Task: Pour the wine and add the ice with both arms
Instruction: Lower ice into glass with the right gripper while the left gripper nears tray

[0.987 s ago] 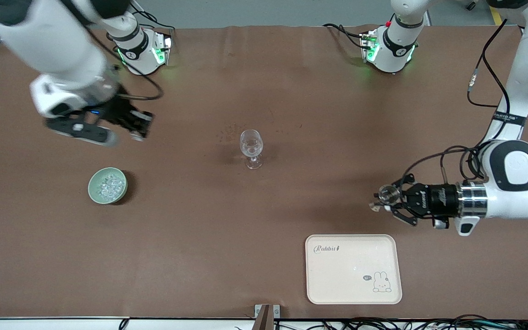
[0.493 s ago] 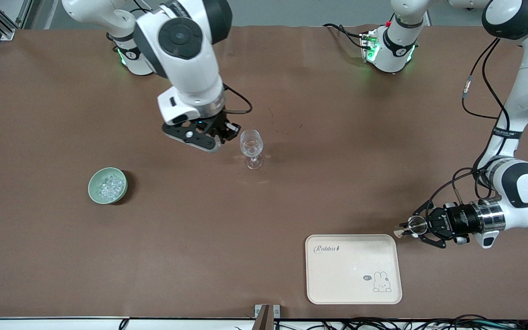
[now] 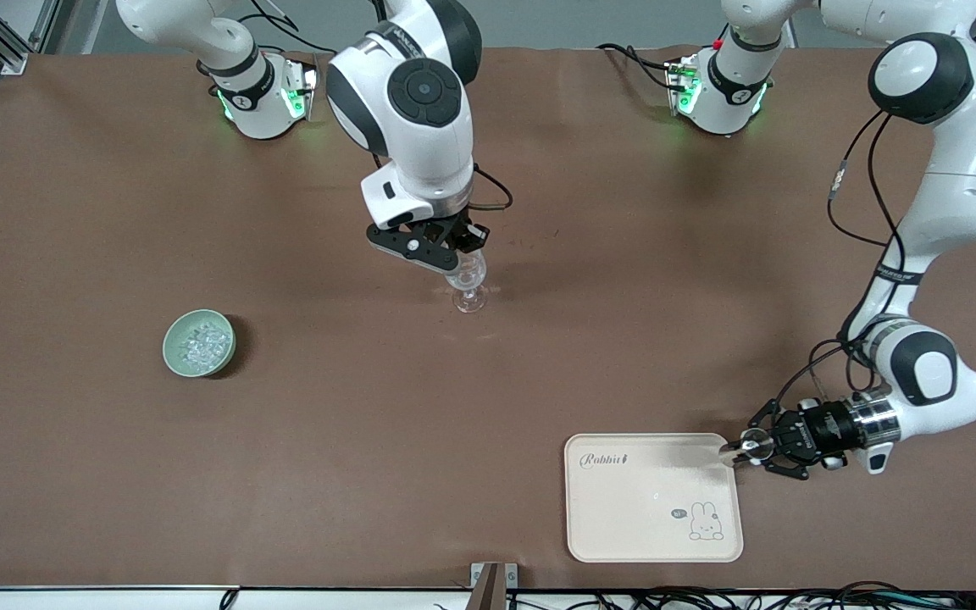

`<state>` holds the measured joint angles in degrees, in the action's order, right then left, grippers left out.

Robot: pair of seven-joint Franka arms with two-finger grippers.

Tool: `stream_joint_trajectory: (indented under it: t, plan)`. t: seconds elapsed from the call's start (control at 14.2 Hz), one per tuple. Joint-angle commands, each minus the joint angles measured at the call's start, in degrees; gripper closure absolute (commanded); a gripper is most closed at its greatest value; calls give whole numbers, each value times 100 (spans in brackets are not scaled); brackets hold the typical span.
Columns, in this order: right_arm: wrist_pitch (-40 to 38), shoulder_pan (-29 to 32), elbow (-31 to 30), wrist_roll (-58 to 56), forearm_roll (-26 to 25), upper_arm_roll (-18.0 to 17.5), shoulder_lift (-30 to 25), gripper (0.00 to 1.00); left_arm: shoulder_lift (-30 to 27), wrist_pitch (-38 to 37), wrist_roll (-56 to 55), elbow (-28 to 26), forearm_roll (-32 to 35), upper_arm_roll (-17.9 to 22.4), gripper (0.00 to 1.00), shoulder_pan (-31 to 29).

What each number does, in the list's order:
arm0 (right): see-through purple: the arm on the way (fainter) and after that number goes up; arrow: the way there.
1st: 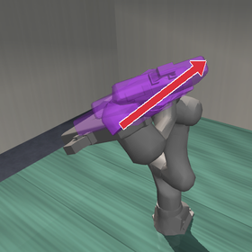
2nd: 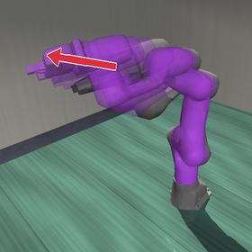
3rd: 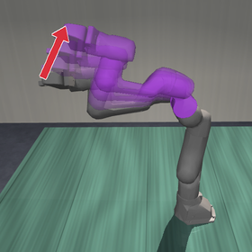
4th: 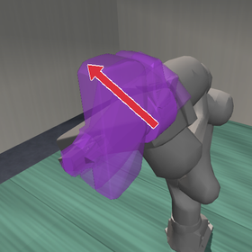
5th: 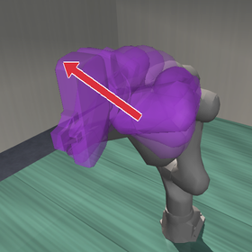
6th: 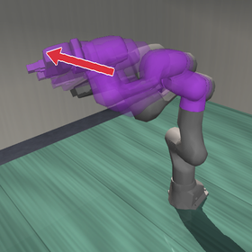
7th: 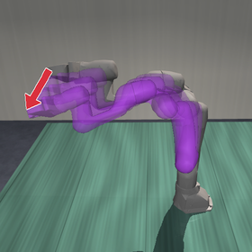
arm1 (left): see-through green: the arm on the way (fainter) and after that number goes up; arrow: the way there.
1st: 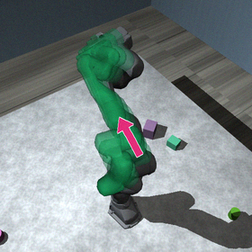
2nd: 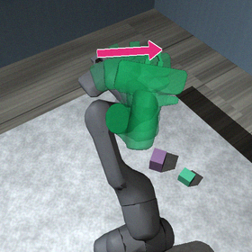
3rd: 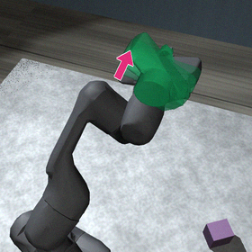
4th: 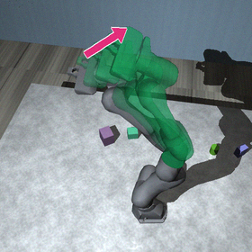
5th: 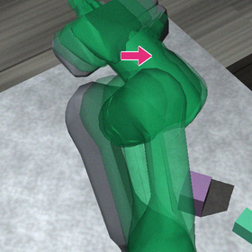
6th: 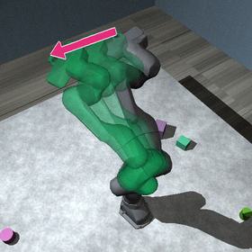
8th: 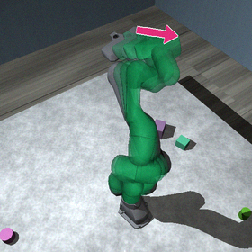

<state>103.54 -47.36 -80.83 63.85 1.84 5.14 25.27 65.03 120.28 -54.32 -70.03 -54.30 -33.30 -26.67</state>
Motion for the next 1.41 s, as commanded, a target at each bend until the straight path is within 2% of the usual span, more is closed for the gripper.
stream_joint_trajectory:
  t: [0.0, 0.49, 0.7, 0.78, 0.85, 0.92, 0.99, 1.2, 1.34]
  plan:
    - [324, -176, -380, 144, 36, 74, -84, 99, 351, 223, -70, 401, -274, -18, 99, 293]
    - [378, -379, -548, 215, 36, 74, -5, 99, 616, 566, -35, 490, -424, 166, 96, 505]
    - [378, -431, -548, 215, 36, 74, 65, 98, 651, 566, -17, 473, -450, 184, 89, 505]
    - [386, -449, -548, 215, 36, 74, 83, 98, 651, 566, 0, 464, -450, 184, 82, 505]
    - [386, -467, -540, 215, 36, 74, 100, 98, 651, 566, 61, 455, -450, 184, 68, 505]
    - [378, -467, -548, 215, 36, 74, 118, 98, 651, 566, 106, 438, -450, 193, 46, 514]
    - [378, -467, -540, 215, 36, 74, 118, 98, 634, 566, 237, 385, -450, 201, 1, 505]
    - [386, -467, -540, 215, 36, 74, 118, 97, 502, 540, 212, 323, -416, 201, 0, 453]
    - [386, -441, -522, 215, 36, 74, 118, 97, 12, 496, -15, 262, -171, 210, 0, 487]
